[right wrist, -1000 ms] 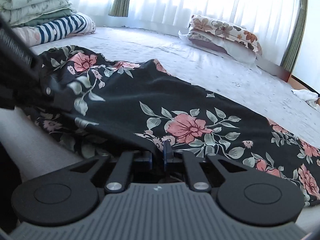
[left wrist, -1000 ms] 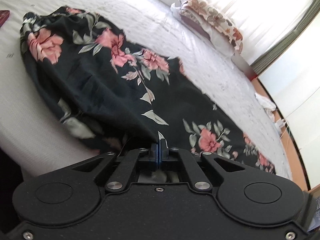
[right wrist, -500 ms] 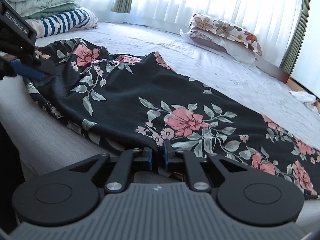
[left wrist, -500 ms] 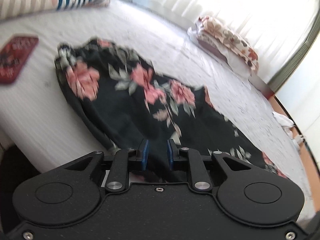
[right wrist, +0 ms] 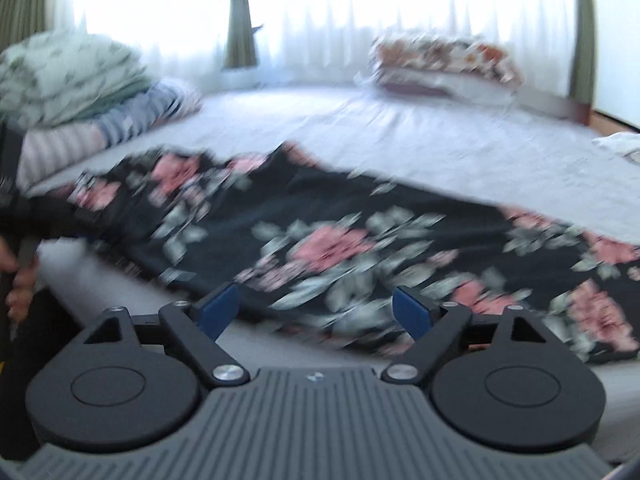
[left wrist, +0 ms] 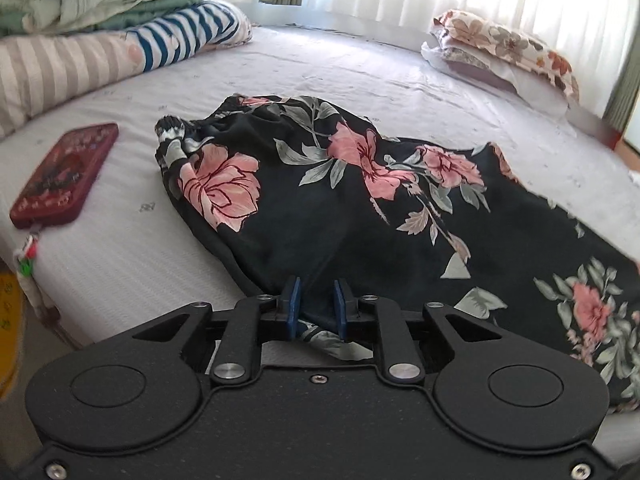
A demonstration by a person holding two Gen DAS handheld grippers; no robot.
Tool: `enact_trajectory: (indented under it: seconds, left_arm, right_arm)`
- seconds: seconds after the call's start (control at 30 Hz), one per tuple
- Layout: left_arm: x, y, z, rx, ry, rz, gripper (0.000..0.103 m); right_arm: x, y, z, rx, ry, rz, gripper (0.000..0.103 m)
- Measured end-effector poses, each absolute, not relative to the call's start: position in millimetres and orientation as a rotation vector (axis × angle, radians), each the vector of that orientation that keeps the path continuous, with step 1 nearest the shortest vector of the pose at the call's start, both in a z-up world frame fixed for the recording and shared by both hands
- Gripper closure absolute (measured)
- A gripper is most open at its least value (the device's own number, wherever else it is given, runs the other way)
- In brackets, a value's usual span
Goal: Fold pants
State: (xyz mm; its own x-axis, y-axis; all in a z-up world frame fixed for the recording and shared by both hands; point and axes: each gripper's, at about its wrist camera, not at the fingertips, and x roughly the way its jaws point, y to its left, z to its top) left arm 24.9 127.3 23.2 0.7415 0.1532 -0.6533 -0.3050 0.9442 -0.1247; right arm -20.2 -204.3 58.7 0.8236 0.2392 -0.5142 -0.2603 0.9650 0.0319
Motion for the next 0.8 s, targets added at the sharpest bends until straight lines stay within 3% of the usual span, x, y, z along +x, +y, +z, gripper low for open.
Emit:
enact_trajectory:
  seconds: [0.27,0.57,0.8]
  left_arm:
    - [32.0,124.8,23.9,-0.221,0.717,0.278,0.085]
    - [36.9,113.7,22.7,-0.149,0.720,0.314,0.085]
    - [40.3,113.2,23.0,-0.163,0.730,0.337,0.085]
  right_arm:
    - [25.7,-306.3,46.7,0.220,0.490,0.019,0.009]
    - [18.0,-420.8,8.1,0.160,0.538,-0.379,0.010]
    - [16.4,-446.4,3.0,0.109,0.497,-0.457,0.010]
